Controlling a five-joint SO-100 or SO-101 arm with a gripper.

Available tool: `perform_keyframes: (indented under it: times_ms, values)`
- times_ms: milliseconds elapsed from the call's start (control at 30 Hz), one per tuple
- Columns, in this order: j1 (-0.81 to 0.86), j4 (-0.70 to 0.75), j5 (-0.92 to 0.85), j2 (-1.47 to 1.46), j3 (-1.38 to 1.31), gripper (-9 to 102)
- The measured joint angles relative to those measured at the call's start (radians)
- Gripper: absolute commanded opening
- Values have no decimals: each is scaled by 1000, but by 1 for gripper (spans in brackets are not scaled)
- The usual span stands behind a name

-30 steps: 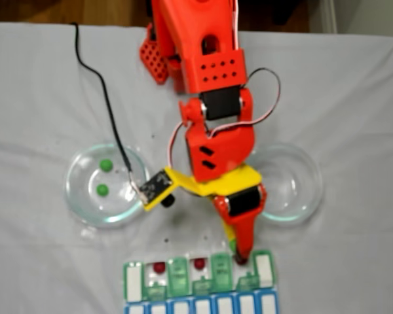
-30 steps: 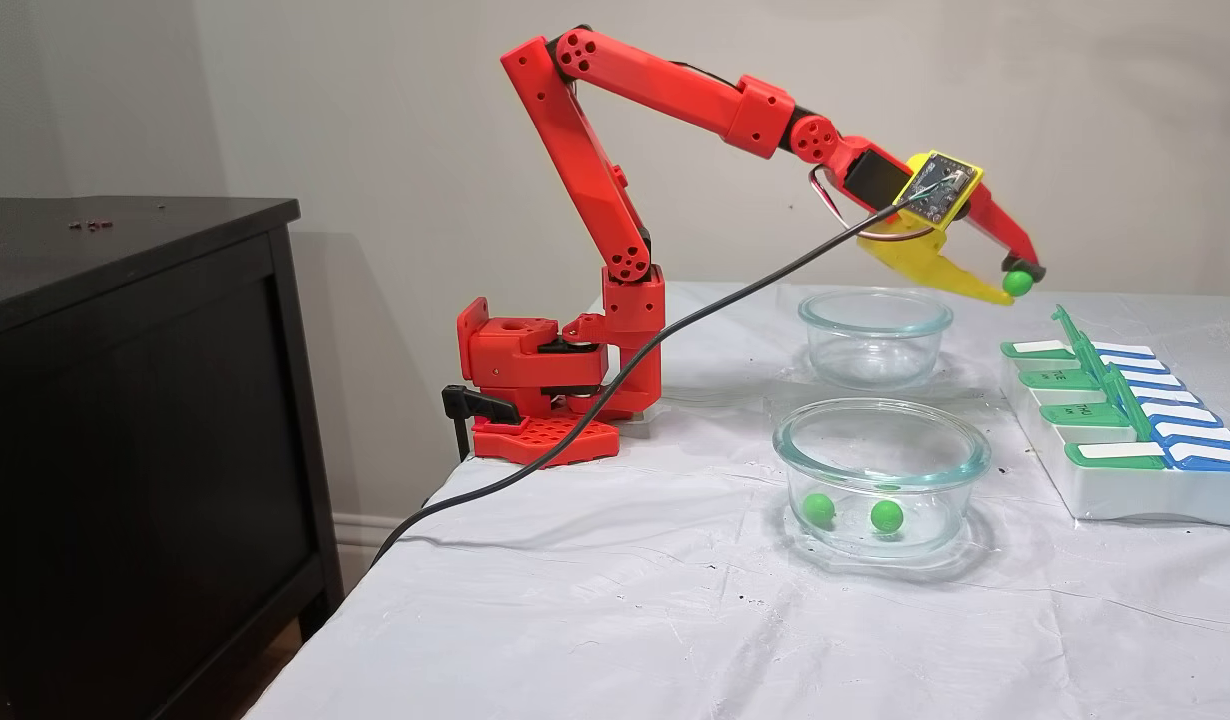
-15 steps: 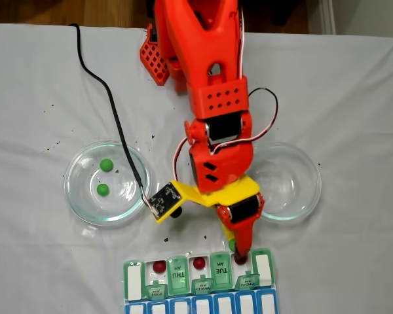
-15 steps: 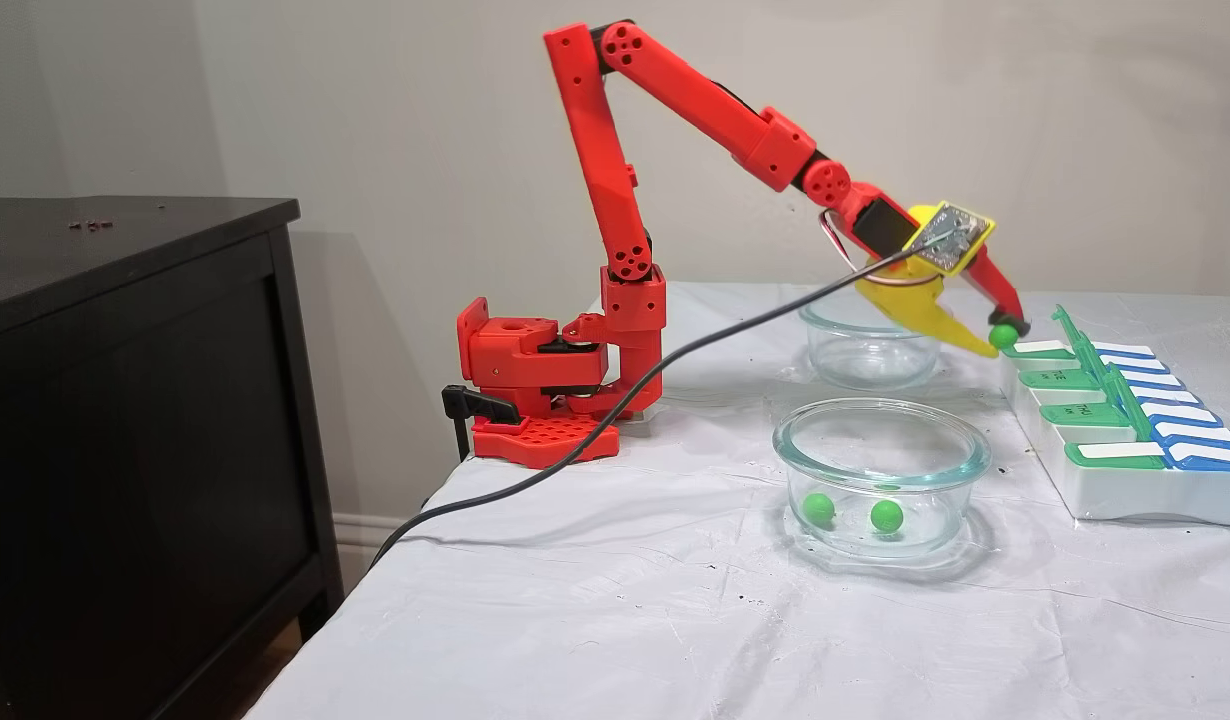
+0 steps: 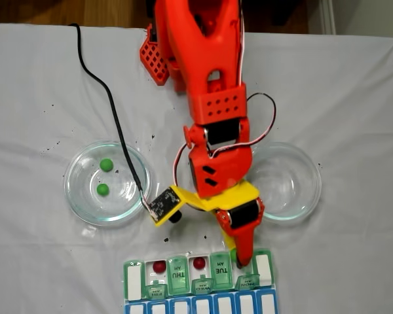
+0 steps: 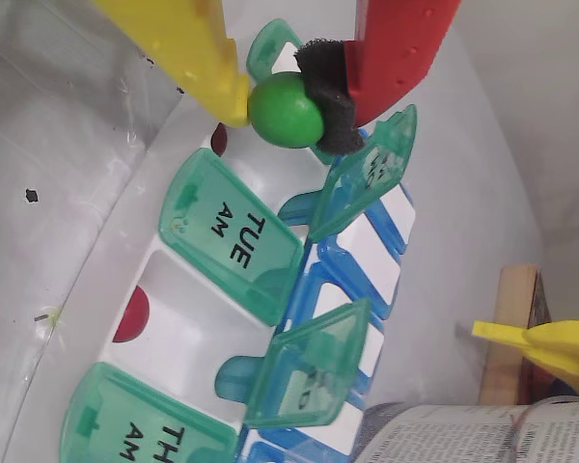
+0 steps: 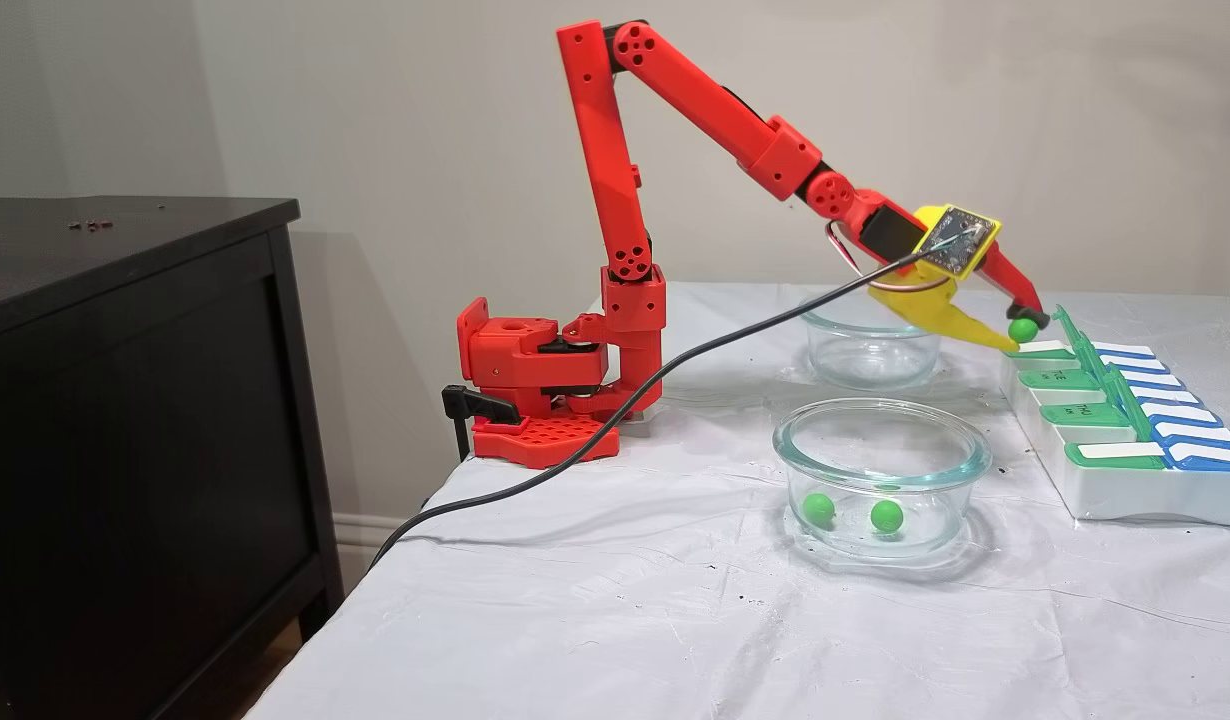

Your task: Sort medicines into box.

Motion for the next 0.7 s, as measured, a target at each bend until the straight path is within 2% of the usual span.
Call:
perform_keyframes:
  times_ms: [467,533,633,700]
  values:
    - [2,-57,20,-80,-55,1]
    - [2,-67,3,-80,-55,5]
    - [2,-75,-29,-94,-55,19]
    - [-6,-55,-44,-101,-55,22]
